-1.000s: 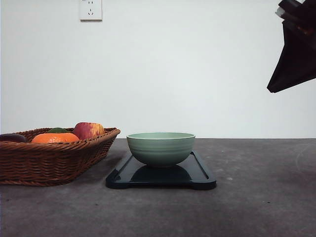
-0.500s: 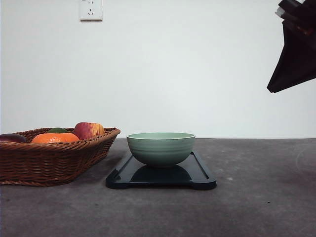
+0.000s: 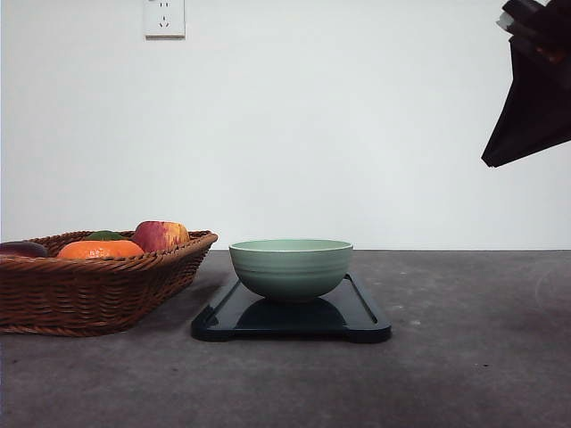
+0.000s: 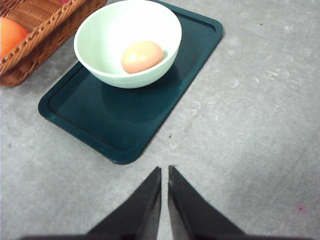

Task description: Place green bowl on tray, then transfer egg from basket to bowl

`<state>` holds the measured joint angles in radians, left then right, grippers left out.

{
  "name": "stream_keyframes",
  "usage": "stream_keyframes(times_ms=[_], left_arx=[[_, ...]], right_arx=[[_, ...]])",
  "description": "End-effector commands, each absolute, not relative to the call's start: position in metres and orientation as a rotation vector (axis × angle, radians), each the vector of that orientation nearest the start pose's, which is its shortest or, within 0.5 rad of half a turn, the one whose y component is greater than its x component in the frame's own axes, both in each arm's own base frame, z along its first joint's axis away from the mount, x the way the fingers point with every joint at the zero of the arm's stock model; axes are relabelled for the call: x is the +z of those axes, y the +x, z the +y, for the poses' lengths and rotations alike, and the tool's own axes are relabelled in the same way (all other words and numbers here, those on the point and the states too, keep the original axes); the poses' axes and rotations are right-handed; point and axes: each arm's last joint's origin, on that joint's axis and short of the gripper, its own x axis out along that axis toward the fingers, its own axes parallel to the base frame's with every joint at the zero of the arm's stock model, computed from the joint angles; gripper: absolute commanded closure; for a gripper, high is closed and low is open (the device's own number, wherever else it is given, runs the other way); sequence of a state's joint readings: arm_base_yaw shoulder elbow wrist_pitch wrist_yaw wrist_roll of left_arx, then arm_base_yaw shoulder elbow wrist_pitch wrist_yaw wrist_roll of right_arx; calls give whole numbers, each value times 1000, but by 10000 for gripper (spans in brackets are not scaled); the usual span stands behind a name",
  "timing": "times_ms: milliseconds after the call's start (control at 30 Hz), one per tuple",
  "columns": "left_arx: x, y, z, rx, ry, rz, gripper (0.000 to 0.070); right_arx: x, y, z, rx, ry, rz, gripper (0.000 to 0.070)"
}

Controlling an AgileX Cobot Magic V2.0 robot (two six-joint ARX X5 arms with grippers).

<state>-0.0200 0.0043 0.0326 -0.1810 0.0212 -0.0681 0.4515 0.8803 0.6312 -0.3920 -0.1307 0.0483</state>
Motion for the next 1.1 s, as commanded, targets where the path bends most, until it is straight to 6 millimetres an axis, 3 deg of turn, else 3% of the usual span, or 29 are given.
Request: stream_keyframes(times_ms=[0,433,667,1067], left_arx=[[150,96,-3,-32,-71,179,700],[150,96,-3,-32,-71,180,700],[150,96,-3,-32,-71,179,700],[150,96,-3,-32,-71,179,700]], right_arx=[[248,162,84,555,-68,648,685],[248,162,84,555,-71,642,685],[259,147,70,532,-157,491,685],[191,102,17,241,-91,135,685]])
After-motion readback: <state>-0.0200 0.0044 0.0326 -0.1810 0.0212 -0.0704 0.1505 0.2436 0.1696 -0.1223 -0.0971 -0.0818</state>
